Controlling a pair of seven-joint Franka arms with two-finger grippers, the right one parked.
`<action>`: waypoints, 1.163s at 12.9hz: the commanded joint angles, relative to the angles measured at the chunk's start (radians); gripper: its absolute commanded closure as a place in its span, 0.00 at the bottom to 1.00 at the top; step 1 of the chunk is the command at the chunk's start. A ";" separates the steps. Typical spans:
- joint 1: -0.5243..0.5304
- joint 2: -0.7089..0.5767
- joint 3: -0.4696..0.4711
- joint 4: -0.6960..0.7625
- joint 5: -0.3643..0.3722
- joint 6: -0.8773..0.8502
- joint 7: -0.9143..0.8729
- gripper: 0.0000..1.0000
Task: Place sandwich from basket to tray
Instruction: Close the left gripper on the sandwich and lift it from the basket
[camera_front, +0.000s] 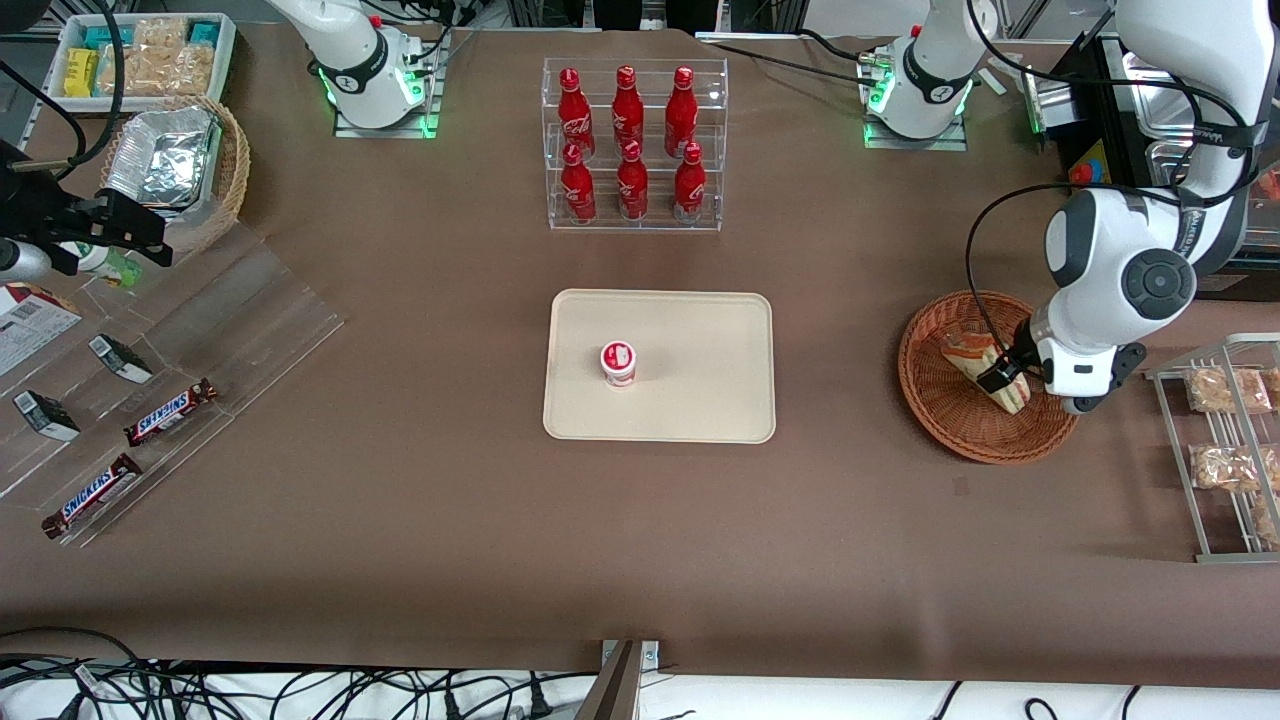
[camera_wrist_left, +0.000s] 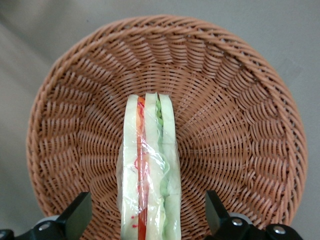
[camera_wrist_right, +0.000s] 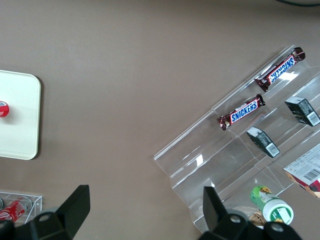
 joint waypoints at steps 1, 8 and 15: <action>0.006 -0.036 -0.005 -0.084 0.020 0.084 -0.024 0.00; 0.004 -0.034 -0.013 -0.088 0.057 0.080 -0.026 0.67; -0.005 -0.076 -0.063 0.095 0.060 -0.245 0.054 0.69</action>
